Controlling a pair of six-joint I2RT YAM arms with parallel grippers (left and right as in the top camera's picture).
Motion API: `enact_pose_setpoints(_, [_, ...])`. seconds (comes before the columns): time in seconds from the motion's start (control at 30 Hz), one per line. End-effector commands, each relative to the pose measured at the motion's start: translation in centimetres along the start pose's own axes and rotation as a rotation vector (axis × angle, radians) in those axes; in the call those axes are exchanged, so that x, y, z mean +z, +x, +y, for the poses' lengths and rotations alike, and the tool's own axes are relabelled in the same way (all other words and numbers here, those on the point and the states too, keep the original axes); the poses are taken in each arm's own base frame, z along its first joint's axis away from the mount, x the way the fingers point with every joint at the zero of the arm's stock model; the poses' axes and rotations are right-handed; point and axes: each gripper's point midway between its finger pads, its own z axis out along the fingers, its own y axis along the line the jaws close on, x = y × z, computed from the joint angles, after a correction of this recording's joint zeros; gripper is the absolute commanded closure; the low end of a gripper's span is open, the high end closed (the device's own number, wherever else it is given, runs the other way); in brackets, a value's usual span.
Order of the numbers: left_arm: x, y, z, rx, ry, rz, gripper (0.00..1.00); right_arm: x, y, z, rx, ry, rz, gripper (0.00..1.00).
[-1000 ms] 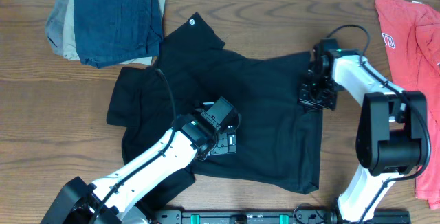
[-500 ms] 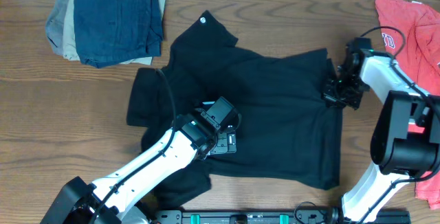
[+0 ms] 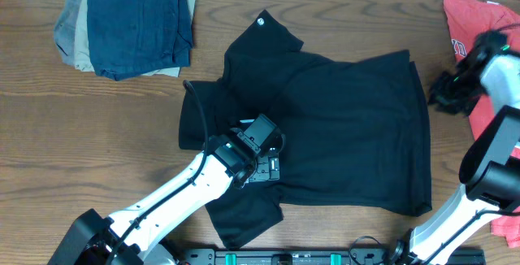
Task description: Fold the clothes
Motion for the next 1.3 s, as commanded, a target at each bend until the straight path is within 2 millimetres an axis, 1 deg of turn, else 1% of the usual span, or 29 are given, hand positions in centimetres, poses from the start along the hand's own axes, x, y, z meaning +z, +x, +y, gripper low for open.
enact_pose_setpoints(0.0, [-0.4, -0.3, 0.3, 0.007, -0.005, -0.019, 0.02, -4.3, -1.3, 2.2, -0.048, -0.082, -0.032, 0.69])
enact_pose_setpoints(0.1, [-1.3, -0.6, 0.6, 0.005, -0.009, -0.047, 0.02, -7.4, -0.1, 3.2, -0.051, -0.11, 0.002, 0.72])
enact_pose_setpoints(0.17, [-2.4, -0.9, 1.5, 0.0, -0.036, -0.086, 0.02, -9.0, 0.6, 4.1, -0.065, -0.138, 0.007, 0.74])
enact_pose_setpoints(0.23, [-3.9, -1.3, 3.1, -0.034, -0.086, -0.131, 0.02, -10.6, 1.7, 5.4, -0.12, -0.194, 0.003, 0.76])
enact_pose_setpoints(0.3, [-5.3, -1.2, 5.1, -0.073, -0.133, -0.157, 0.02, -12.0, 2.8, 6.2, -0.156, -0.221, -0.002, 0.77])
enact_pose_setpoints(0.37, [-6.4, -0.8, 7.0, -0.111, -0.16, -0.152, 0.02, -13.3, 4.2, 6.9, -0.197, -0.224, -0.011, 0.77])
enact_pose_setpoints(0.43, [-7.2, -0.7, 8.6, -0.162, -0.18, -0.147, 0.02, -14.2, 5.3, 7.7, -0.241, -0.228, -0.017, 0.77])
enact_pose_setpoints(0.47, [-7.3, -0.8, 9.0, -0.173, -0.174, -0.147, 0.02, -14.6, 6.0, 8.2, -0.276, -0.23, -0.017, 0.77])
enact_pose_setpoints(0.5, [-7.4, -1.2, 8.8, -0.159, -0.147, -0.147, 0.02, -14.8, 6.8, 8.9, -0.31, -0.231, -0.016, 0.77])
enact_pose_setpoints(0.53, [-7.2, -1.8, 8.0, -0.113, -0.087, -0.142, 0.02, -14.9, 7.4, 9.5, -0.334, -0.233, -0.013, 0.76])
enact_pose_setpoints(0.57, [-7.0, -2.5, 6.5, -0.048, -0.004, -0.135, 0.0, -14.8, 8.2, 10.3, -0.364, -0.235, -0.006, 0.76])
enact_pose_setpoints(0.63, [-6.6, -3.2, 3.6, 0.076, 0.148, -0.12, 0.09, -14.6, 9.5, 11.7, -0.414, -0.237, 0.011, 0.77])
enact_pose_setpoints(0.67, [-6.3, -3.6, 2.5, 0.102, 0.196, -0.114, 0.16, -14.4, 10.2, 12.5, -0.442, -0.235, 0.019, 0.78])
enact_pose_setpoints(0.7, [-5.8, -3.9, 2.1, 0.1, 0.202, -0.11, 0.3, -14.1, 10.7, 13.0, -0.467, -0.225, 0.024, 0.79])
enact_pose_setpoints(0.73, [-5.1, -4.1, 2.0, 0.099, 0.196, -0.101, 0.4, -13.7, 11.3, 13.5, -0.495, -0.209, 0.028, 0.8])
enact_pose_setpoints(0.8, [-3.4, -4.4, 1.9, 0.096, 0.179, -0.071, 0.55, -12.8, 12.3, 14.1, -0.52, -0.157, 0.037, 0.8])
enact_pose_setpoints(0.87, [-1.7, -4.9, 1.9, 0.092, 0.156, -0.048, 0.67, -11.8, 13.0, 14.3, -0.519, -0.106, 0.038, 0.81])
enact_pose_setpoints(0.9, [-0.5, -5.1, 2.0, 0.089, 0.136, -0.037, 0.73, -11.0, 13.4, 14.4, -0.52, -0.075, 0.039, 0.81])
enact_pose_setpoints(0.97, [1.2, -5.5, 2.6, 0.068, 0.089, -0.026, 0.76, -9.8, 14.1, 14.5, -0.523, -0.041, 0.046, 0.81])
enact_pose_setpoints(1.0, [2.2, -5.8, 3.3, 0.04, 0.052, -0.02, 0.77, -9.0, 14.7, 14.5, -0.529, -0.027, 0.059, 0.81])
enact_pose_setpoints(1.07, [3.2, -6.0, 4.8, -0.009, -0.009, -0.013, 0.8, -7.7, 15.6, 14.4, -0.546, -0.017, 0.083, 0.81])
enact_pose_setpoints(1.13, [3.7, -6.5, 6.6, -0.05, -0.058, -0.009, 0.81, -6.1, 16.4, 14.1, -0.552, -0.003, 0.108, 0.81])
enact_pose_setpoints(1.27, [3.7, -7.2, 9.2, -0.129, -0.081, -0.001, 0.81, -3.9, 17.3, 12.9, -0.534, 0.022, 0.148, 0.81])
